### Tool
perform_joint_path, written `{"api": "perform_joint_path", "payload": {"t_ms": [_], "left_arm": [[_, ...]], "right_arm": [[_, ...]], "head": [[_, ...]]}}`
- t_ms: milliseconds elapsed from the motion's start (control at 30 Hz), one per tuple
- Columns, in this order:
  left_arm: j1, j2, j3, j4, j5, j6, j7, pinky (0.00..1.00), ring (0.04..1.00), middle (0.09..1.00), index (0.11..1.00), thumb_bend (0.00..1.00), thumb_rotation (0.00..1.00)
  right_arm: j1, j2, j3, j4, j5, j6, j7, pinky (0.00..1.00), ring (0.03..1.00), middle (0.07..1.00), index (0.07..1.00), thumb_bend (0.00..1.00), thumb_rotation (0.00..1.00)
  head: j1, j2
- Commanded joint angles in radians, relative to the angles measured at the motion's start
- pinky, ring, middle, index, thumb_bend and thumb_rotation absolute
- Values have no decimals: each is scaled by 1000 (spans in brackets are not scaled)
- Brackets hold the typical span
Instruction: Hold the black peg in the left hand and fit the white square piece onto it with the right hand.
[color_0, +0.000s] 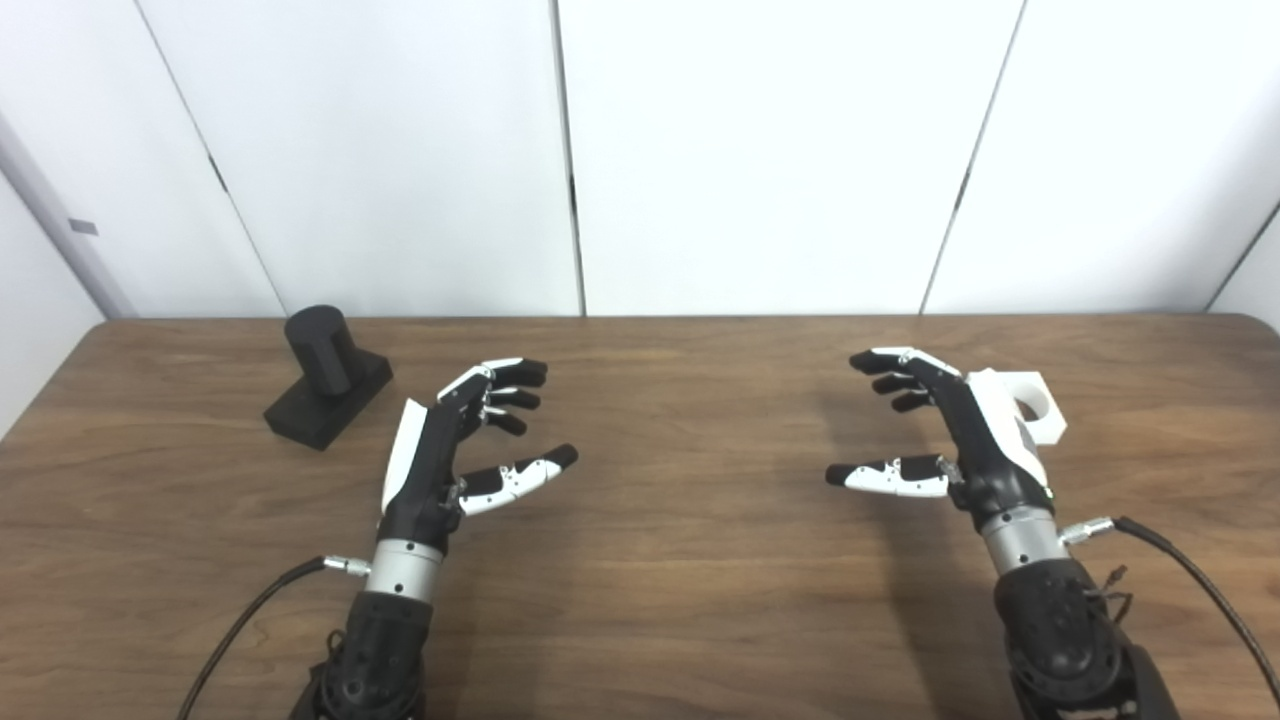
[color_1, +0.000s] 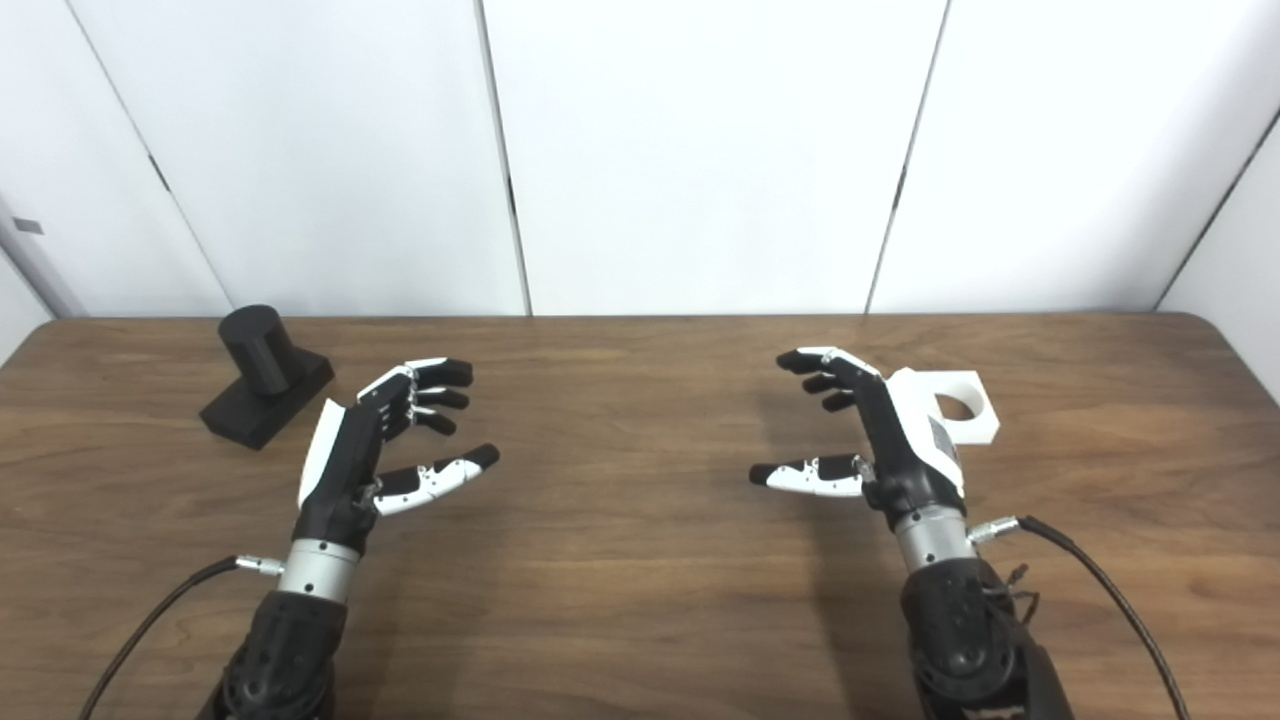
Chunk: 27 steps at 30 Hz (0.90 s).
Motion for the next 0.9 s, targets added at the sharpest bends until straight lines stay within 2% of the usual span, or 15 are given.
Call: {"api": "perform_joint_path", "payload": {"t_ms": [0, 167, 367, 767, 867], "left_arm": [[-28, 4, 2, -8, -8, -44, 5, 555, 670, 721, 690, 751, 36], [-28, 7, -1, -5, -6, -47, 1, 549, 675, 725, 693, 758, 64], [-28, 6, -2, -5, -2, -48, 1, 541, 666, 716, 690, 748, 27], [-28, 5, -2, -11, -1, -36, 0, 538, 660, 710, 684, 752, 31], [-29, 2, -5, -9, 5, -33, 2, 543, 663, 713, 682, 754, 37]], "right_arm": [[-31, -8, -3, -20, 2, -35, -21, 634, 706, 743, 699, 740, 46], [-31, -9, 2, -14, -1, -45, -26, 635, 703, 734, 689, 743, 49], [-33, -11, 1, -8, 3, -51, -26, 629, 702, 730, 690, 749, 51], [-34, -10, 2, -9, 5, -50, -25, 623, 701, 732, 690, 752, 41], [-34, -12, 1, -1, 11, -59, -26, 626, 700, 731, 692, 754, 37]], "head": [[-1, 1], [-1, 1], [-2, 5], [1, 7], [45, -1]]}}
